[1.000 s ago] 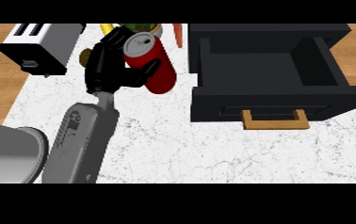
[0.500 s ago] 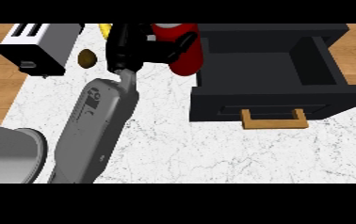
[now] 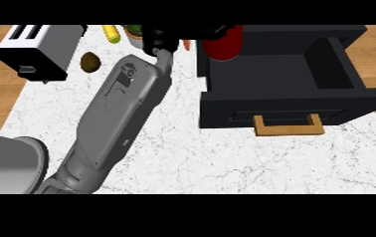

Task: Pick up the can, place it into the drawer and close the drawer

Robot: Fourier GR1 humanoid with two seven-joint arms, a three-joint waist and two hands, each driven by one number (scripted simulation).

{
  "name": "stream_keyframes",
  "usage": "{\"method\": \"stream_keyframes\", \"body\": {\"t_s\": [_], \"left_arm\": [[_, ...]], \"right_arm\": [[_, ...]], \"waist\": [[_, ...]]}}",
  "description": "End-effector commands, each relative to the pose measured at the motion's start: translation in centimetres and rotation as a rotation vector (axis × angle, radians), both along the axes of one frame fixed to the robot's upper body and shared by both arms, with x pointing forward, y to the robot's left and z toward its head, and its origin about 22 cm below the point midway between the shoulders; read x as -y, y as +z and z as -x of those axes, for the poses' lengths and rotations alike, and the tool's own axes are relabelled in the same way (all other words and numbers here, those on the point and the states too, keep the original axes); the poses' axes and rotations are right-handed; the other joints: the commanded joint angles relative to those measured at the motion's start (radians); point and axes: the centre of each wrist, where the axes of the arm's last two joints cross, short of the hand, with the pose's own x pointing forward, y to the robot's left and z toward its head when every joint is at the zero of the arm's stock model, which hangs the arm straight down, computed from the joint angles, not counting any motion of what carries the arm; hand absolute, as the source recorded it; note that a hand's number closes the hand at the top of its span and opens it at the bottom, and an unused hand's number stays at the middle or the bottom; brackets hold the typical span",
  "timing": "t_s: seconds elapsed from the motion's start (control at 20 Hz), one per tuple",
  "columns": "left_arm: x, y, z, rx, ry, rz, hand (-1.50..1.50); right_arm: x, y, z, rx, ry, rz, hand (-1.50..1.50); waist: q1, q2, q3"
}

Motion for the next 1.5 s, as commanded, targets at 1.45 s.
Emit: {"method": "stream_keyframes", "body": {"t_s": [1.45], "left_arm": [[7.6, 0.8, -2.4, -0.095, 0.045, -0.138, 1.5]], "right_arm": [[-1.6, 1.1, -1.0, 0.029, 0.063, -0.005, -1.5]], "waist": [[-0.068, 0.011, 0.002]]}}
